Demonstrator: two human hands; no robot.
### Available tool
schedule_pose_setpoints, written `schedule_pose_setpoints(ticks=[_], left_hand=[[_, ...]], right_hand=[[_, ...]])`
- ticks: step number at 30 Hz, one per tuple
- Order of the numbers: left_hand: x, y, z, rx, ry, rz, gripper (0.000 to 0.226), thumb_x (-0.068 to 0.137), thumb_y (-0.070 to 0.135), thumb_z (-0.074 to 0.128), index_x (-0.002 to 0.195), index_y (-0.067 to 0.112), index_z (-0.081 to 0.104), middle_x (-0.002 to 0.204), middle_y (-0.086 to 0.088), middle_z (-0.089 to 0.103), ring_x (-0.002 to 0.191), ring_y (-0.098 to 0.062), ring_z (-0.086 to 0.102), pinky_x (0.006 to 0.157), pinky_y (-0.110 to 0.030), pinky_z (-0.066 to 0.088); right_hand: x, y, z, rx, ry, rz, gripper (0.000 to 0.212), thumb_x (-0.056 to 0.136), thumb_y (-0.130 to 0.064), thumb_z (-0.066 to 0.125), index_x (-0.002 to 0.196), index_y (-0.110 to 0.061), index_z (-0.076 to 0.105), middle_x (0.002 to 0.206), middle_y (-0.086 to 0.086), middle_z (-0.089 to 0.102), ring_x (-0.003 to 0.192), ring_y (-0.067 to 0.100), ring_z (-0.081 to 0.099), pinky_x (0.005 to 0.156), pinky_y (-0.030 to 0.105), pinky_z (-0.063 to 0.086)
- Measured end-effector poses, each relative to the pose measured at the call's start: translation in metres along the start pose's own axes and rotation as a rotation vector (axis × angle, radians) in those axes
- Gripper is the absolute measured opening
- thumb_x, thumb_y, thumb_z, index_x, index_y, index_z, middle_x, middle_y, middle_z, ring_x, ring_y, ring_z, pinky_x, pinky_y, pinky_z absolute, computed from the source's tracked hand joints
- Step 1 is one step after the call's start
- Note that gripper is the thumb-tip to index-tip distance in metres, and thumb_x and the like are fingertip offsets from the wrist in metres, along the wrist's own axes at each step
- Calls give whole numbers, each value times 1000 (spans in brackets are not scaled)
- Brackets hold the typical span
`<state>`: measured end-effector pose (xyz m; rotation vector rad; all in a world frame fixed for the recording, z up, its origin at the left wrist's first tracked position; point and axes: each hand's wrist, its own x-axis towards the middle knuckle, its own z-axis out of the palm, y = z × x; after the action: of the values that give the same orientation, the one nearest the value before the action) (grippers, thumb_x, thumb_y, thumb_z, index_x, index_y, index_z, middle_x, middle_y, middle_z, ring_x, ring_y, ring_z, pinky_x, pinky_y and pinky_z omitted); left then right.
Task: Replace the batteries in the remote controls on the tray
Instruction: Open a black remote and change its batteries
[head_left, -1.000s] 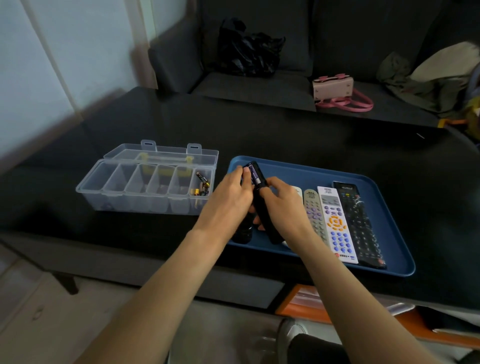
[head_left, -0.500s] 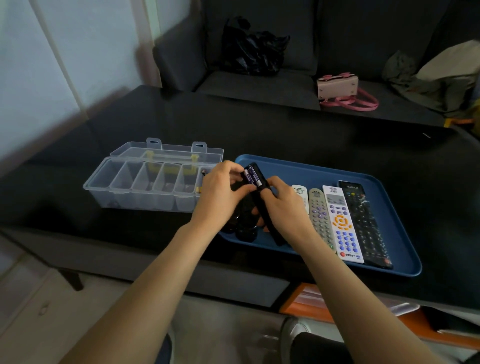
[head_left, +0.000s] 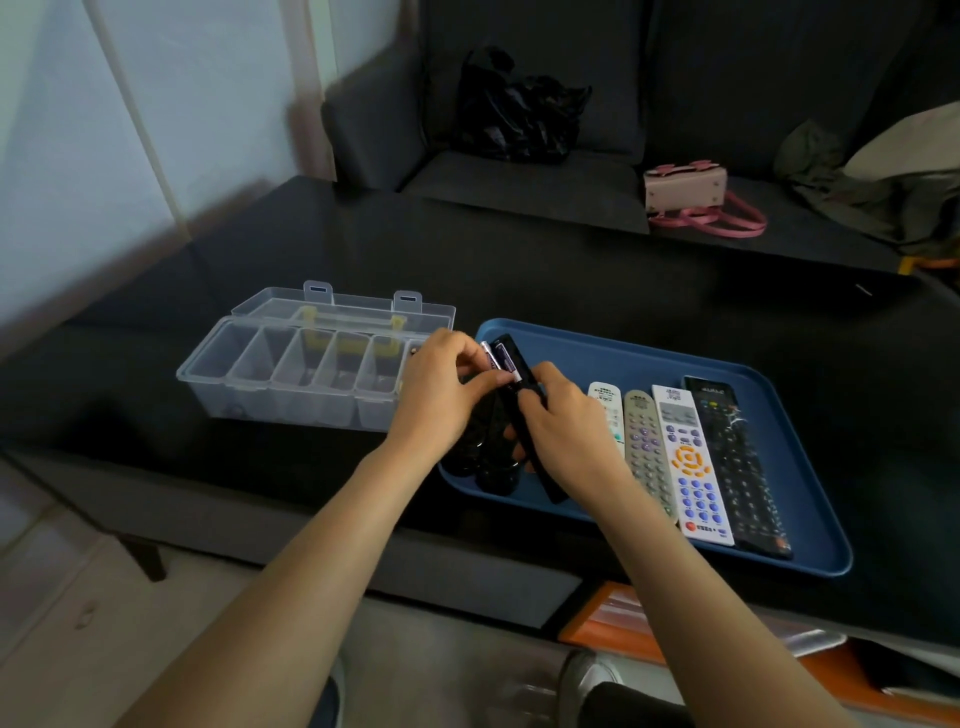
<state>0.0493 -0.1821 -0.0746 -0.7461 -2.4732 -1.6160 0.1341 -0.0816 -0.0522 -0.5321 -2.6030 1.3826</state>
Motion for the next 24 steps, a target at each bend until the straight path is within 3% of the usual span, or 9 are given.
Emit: schedule_pose_setpoints(ticks=[4,8,12,17,20,24], left_hand=[[-2,4,-4,120,95,135,24,76,11,73,77,17,50,84,1,62,77,-11,61,69,-22,51],[-4,6,-8,274,91,242,18,80,11,69,79,18,51,83,2,58,77,-11,54,65,-21,43],[-3,4,-7,298,106,287,8,81,11,65,82,13,57,92,0,60,87,-13,56,75,-26,46],[0,6,-8,238,173,220,8,82,7,66,82,11,60,88,0,60,78,-2,49,72,-2,37],[1,6,-12,168,150,177,18,84,4,63,92,14,51,91,3,57,79,1,50,73,0,39],[2,8,-18,145,127,125,23,95,5,42,118,4,43,102,-6,51,83,-7,49,68,0,36]], right_hand=[[2,-2,3,21,-4,-1,16,99,-18,37,105,-12,51,85,12,67,66,21,65,51,29,54],[3,-2,3,26,-19,-1,16,99,-18,38,106,-14,51,86,11,67,65,18,65,47,23,54],[2,-3,6,10,-23,-13,15,98,-17,39,103,-13,52,86,12,67,64,20,66,48,26,54],[-1,-7,12,24,-56,-23,14,99,-14,38,104,-19,50,86,13,68,67,25,67,51,30,56],[-1,-7,12,40,-71,4,14,99,-14,38,104,-20,50,86,13,68,64,21,65,49,28,55],[4,-5,9,119,-65,67,15,99,-14,39,105,-17,51,81,12,68,60,19,63,49,28,54]])
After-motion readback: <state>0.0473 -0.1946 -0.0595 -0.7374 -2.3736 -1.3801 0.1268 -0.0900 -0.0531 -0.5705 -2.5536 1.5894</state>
